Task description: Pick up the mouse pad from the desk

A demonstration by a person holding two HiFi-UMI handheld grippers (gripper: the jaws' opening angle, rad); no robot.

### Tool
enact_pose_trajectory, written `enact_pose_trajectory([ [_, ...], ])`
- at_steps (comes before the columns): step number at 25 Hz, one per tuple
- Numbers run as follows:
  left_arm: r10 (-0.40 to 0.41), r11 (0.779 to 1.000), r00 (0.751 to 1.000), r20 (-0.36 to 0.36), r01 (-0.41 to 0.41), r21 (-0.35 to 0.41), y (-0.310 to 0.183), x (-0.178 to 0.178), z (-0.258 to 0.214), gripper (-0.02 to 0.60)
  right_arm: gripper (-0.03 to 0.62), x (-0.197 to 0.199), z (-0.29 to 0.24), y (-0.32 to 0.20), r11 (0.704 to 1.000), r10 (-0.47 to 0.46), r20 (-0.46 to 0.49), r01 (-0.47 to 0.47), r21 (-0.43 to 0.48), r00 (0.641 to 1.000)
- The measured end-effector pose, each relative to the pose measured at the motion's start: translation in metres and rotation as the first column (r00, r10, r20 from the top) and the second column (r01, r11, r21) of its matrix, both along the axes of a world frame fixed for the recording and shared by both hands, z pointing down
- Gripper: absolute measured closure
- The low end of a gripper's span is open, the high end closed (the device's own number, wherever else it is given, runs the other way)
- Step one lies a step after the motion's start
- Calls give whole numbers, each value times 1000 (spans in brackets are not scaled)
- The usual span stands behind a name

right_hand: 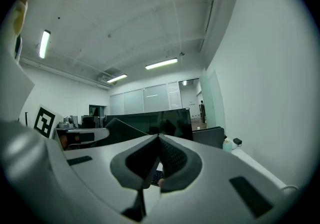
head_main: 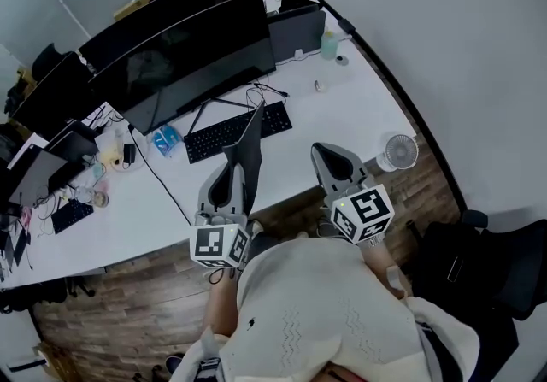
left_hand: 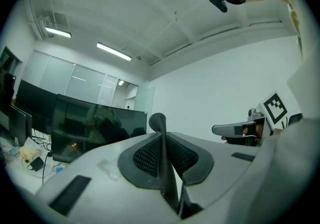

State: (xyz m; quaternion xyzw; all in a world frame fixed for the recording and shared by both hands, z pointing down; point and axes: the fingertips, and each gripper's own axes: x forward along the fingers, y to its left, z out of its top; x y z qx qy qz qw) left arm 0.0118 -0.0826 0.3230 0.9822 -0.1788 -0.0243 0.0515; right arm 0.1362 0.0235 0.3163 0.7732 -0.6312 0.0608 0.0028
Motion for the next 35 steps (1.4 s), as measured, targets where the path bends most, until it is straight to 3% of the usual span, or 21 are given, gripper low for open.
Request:
enact_pose_trajectory([
  [35,-5,1000,1000,18,5,-1,-4,-5,5,549,593,-8,6,-10,1000,-19,-33,19,-13,999],
])
